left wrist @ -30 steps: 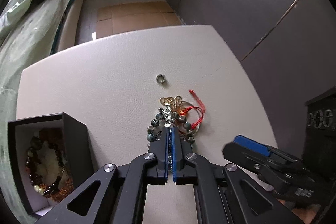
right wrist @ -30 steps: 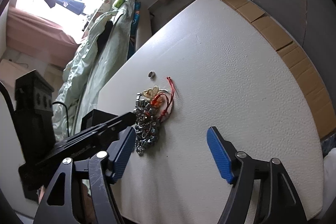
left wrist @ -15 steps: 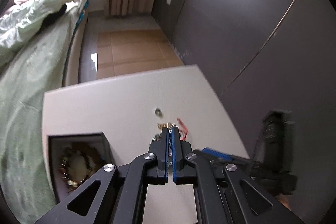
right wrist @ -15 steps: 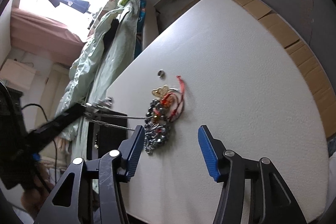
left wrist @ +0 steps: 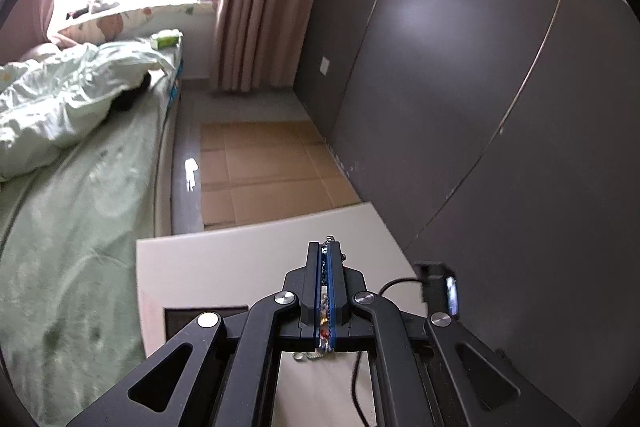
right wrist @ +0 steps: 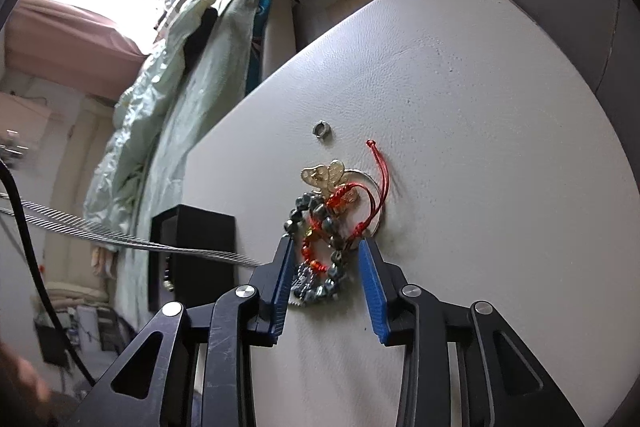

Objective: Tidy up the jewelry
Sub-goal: 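Lift the metal chain with the left tool while the right tool grasps a dark bead bracelet, then lower the dark bracelet into the box with the right tool while the left tool carries the chain over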

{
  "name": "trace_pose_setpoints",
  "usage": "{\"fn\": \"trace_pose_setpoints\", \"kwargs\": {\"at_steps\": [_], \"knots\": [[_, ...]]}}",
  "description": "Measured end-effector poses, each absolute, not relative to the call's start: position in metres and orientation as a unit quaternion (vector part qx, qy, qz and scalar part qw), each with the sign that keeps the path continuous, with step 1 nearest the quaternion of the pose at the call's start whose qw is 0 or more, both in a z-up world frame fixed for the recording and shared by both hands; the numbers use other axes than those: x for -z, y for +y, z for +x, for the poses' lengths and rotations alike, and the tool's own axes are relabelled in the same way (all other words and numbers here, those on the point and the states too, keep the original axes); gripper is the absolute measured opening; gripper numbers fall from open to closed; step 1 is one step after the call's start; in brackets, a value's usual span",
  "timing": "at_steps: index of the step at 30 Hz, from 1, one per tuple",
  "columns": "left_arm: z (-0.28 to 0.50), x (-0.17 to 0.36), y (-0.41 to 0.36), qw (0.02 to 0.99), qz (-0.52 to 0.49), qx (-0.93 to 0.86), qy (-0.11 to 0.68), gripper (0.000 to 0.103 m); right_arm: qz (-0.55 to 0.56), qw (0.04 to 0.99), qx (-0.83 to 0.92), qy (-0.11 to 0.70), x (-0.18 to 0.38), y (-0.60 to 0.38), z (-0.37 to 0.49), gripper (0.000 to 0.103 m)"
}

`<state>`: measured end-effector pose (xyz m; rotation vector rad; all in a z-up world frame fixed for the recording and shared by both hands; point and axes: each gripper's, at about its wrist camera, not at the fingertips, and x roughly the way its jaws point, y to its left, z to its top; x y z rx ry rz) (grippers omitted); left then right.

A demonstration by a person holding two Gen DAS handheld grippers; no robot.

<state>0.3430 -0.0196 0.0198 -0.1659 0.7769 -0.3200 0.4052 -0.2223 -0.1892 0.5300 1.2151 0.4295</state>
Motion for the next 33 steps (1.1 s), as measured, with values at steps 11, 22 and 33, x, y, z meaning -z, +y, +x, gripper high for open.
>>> {"fn": "trace_pose_setpoints", "kwargs": {"at_steps": [11,22,33], "knots": [[0.333,-0.074,0.009,0.934,-0.082,0.139,0.319,0.001,0.18,0.775,-0.177,0.579,0.189,-0.206,0.416,0.012],[0.318,-0.129,0.033,0.955,-0.075,0.121,0.259,0.001,0.198,0.791,-0.223,0.535,0.145,-0.204,0.397,0.011],[0.304,-0.153,0.052,0.965,-0.076,0.102,0.231,0.001,0.194,0.814,-0.264,0.479,0.079,-0.182,0.384,0.011]]}}
